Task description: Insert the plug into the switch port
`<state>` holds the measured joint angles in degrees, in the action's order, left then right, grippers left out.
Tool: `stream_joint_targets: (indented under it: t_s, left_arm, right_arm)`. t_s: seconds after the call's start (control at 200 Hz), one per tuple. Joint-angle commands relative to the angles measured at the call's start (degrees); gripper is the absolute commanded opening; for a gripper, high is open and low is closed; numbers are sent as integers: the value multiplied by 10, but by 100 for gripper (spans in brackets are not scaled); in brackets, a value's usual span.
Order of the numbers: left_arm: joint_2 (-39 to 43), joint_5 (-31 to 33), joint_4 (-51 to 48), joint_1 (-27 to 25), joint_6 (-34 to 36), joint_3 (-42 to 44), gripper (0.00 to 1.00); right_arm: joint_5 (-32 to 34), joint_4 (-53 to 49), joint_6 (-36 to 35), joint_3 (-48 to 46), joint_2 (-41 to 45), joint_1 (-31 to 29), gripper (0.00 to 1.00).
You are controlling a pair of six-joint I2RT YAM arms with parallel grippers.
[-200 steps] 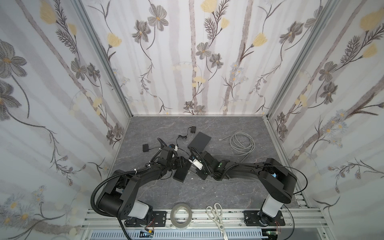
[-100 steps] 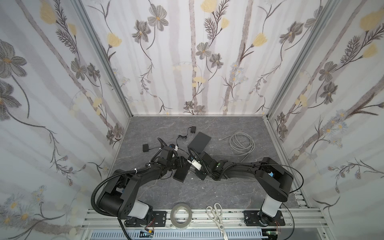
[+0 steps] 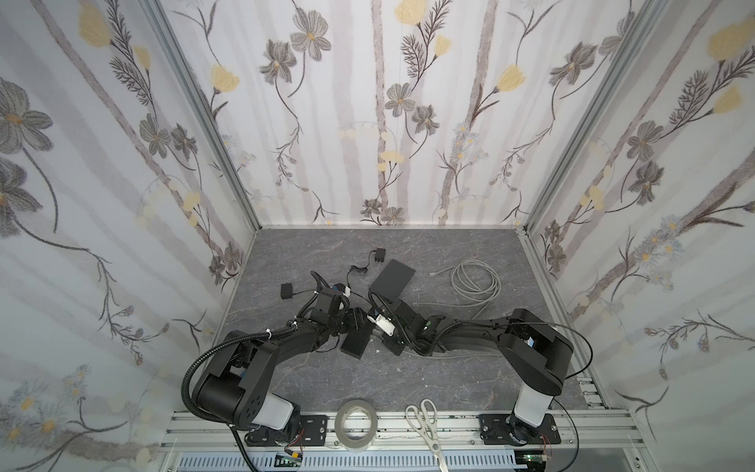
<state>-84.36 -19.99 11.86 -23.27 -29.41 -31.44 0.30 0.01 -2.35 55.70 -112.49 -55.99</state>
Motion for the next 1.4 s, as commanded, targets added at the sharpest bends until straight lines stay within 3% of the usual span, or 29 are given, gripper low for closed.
stream_joint_targets:
  t_s: [0.0, 1.394]
  left_arm:
    - [-3, -13, 15, 0, -3, -6, 61]
    - [-65, -39, 30, 0, -17, -27, 61]
  right_arm:
    - [5, 26, 6, 5, -4, -1, 2]
    - [34, 69, 16, -16, -21, -1, 2]
